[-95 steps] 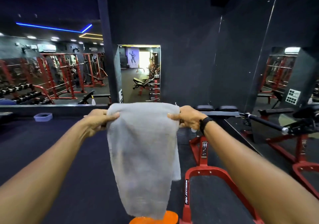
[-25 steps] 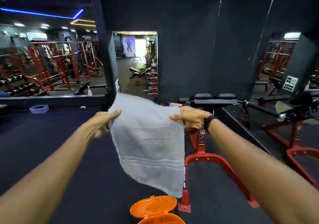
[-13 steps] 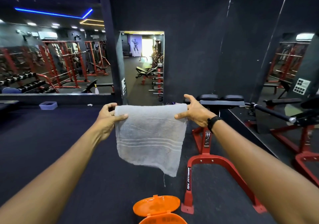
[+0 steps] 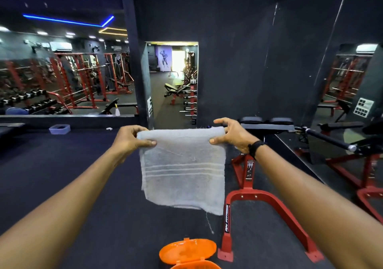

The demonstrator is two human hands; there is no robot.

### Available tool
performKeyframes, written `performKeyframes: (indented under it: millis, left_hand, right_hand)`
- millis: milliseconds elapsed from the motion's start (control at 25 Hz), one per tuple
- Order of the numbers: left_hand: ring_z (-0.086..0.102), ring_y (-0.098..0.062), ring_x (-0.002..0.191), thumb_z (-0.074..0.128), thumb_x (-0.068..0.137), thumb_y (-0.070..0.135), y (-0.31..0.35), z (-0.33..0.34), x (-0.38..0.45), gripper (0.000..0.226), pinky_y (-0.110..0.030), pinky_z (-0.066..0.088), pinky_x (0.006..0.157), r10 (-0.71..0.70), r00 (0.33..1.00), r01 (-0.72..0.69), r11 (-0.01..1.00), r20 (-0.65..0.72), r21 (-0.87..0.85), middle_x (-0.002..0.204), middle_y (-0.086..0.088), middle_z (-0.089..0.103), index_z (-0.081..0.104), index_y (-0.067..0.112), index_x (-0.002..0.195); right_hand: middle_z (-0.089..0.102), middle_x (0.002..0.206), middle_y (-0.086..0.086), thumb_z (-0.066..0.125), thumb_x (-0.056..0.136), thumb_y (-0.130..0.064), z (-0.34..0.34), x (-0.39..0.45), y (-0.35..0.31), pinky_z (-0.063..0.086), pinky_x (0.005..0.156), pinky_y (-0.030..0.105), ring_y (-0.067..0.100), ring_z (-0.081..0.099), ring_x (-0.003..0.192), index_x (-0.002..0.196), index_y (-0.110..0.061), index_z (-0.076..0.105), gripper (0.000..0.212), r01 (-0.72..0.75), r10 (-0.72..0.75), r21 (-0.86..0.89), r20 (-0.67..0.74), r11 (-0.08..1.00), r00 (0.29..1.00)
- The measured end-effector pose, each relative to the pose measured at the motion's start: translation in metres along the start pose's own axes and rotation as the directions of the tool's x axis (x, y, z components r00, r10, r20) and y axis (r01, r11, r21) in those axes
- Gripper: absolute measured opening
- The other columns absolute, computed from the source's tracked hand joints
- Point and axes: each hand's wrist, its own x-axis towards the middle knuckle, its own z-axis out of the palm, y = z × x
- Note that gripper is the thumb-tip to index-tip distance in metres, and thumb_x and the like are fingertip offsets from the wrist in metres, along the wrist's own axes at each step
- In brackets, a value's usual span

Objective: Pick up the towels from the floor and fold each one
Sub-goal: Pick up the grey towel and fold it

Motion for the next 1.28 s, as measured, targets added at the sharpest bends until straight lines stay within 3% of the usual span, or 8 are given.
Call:
performKeyframes:
  millis: [160,360,520,800,920,1000,1160,1280]
  left_hand:
    - [0.058,-0.009,0.069,0.088,0.061,0.007,0.024,-0.01,0.006,0.033,-0.012,0.046,0.055,0.121,0.993,-0.121,0.986,0.011,0.112,0.079,-0.006,0.067,0.07,0.002,0.089]
    - [0.061,-0.017,0.081,0.086,0.066,0.01,0.043,-0.008,0.01,0.035,-0.032,0.05,0.073,0.155,0.988,-0.156,0.984,0.026,0.082,0.091,-0.011,0.068,0.067,0.001,0.094]
    - [0.068,-0.011,0.079,0.08,0.071,0.004,0.032,-0.001,0.009,0.038,-0.024,0.056,0.066,0.063,0.998,-0.062,0.992,0.007,-0.11,0.085,0.002,0.074,0.066,0.001,0.107]
    - [0.068,-0.014,0.078,0.077,0.076,0.009,0.006,0.019,0.0,0.031,-0.031,0.057,0.07,-0.086,0.996,0.083,0.984,-0.012,-0.156,0.095,-0.006,0.071,0.067,0.005,0.105]
    - [0.066,-0.02,0.083,0.077,0.078,0.009,-0.005,0.025,0.001,0.027,-0.032,0.056,0.069,-0.165,0.986,0.156,0.972,-0.037,-0.174,0.094,-0.006,0.07,0.066,0.008,0.102]
    - [0.064,-0.023,0.084,0.079,0.075,0.008,-0.02,0.029,0.002,0.025,-0.034,0.055,0.07,-0.198,0.978,0.189,0.974,-0.065,-0.124,0.09,-0.008,0.068,0.065,0.008,0.096]
    - [0.064,-0.024,0.089,0.088,0.065,0.015,-0.077,0.037,0.004,0.032,-0.037,0.056,0.081,-0.244,0.96,0.257,0.962,-0.136,0.089,0.097,-0.012,0.069,0.066,0.015,0.087]
    - [0.06,-0.017,0.091,0.086,0.069,0.027,-0.116,0.049,0.003,0.042,-0.03,0.049,0.082,-0.246,0.966,0.26,0.934,-0.085,0.245,0.099,-0.005,0.066,0.065,0.011,0.102]
  right_hand:
    - [0.068,0.091,0.009,0.084,0.068,-0.005,-0.013,0.006,-0.014,0.056,0.078,0.036,0.015,0.061,0.079,0.105,0.001,0.066,0.041,0.114,-0.115,-0.156,0.002,0.981,0.993]
    - [0.066,0.083,0.003,0.08,0.074,-0.009,-0.028,0.005,-0.027,0.051,0.065,0.02,0.011,0.061,0.075,0.09,-0.004,0.065,0.022,0.152,-0.14,-0.199,0.073,0.968,0.987]
    - [0.072,0.106,0.003,0.076,0.073,-0.013,-0.019,0.0,-0.009,0.057,0.081,0.026,0.013,0.069,0.094,0.109,-0.011,0.064,0.038,0.087,-0.101,0.161,0.081,0.983,0.992]
    - [0.069,0.11,0.006,0.067,0.087,-0.01,-0.002,-0.003,0.025,0.057,0.074,0.025,0.016,0.068,0.095,0.118,-0.007,0.057,0.033,0.051,-0.055,0.244,0.008,0.968,0.998]
    - [0.068,0.111,0.009,0.067,0.085,-0.005,0.006,0.001,0.033,0.057,0.083,0.031,0.019,0.067,0.096,0.114,-0.008,0.058,0.03,0.036,-0.039,0.251,0.009,0.967,0.999]
    - [0.067,0.112,0.011,0.069,0.084,-0.004,0.015,0.005,0.04,0.055,0.089,0.035,0.02,0.066,0.097,0.114,-0.008,0.058,0.032,0.067,-0.059,0.216,-0.045,0.974,0.997]
    - [0.066,0.103,0.003,0.07,0.084,-0.002,0.038,0.02,0.063,0.055,0.081,0.023,0.008,0.063,0.086,0.114,-0.005,0.058,0.032,0.08,-0.076,0.107,-0.042,0.991,0.996]
    - [0.068,0.107,0.012,0.074,0.08,-0.007,0.058,0.04,0.101,0.053,0.084,0.035,0.016,0.062,0.089,0.111,-0.004,0.062,0.033,0.071,-0.072,-0.019,-0.048,0.997,0.996]
